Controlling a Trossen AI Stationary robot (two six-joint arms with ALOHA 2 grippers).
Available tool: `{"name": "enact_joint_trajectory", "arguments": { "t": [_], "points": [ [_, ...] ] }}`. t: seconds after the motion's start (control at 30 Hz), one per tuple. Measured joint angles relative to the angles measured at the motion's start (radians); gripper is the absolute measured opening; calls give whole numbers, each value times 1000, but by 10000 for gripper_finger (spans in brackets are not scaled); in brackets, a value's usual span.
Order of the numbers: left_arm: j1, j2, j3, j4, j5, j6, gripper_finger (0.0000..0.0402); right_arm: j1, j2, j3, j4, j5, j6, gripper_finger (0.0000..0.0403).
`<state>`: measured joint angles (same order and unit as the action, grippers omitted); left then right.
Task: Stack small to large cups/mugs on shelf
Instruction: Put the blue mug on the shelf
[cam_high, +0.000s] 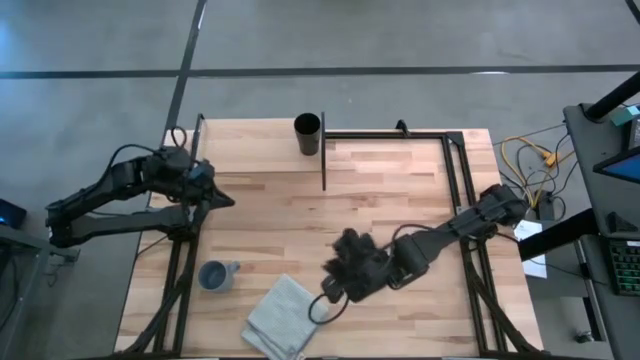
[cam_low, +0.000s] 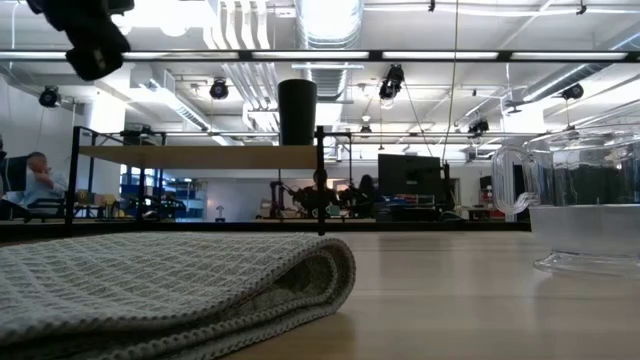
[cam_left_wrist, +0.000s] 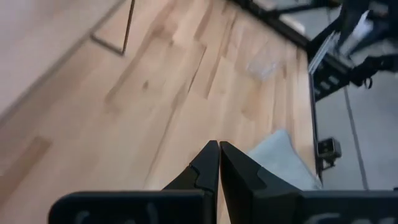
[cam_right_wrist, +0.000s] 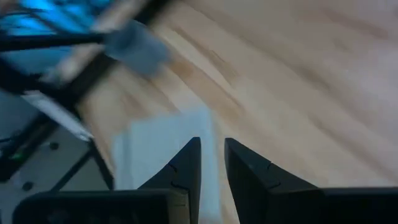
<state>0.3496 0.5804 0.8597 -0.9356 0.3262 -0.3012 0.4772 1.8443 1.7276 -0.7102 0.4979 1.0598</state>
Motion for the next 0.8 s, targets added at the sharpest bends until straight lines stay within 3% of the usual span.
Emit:
{"name": "enact_joint_trajectory", "arguments": {
  "t": [0.13,0.27,0.43,0.53,0.8],
  "points": [
    [0,-15,0,76,-24,-5,0,-59,23,-40,258,-4,-257,75],
    [0,-27,0,32,-24,-26,0,-135,44,-86,329,-21,-257,82],
    [0,-40,0,-114,-21,-33,0,-208,89,-147,469,-187,-259,82],
    [0,-45,0,-184,-21,-33,0,-225,138,-149,596,-250,-348,78],
    [0,-53,0,-227,-27,-55,0,-282,323,-115,897,-428,-438,77]
  ]
}}
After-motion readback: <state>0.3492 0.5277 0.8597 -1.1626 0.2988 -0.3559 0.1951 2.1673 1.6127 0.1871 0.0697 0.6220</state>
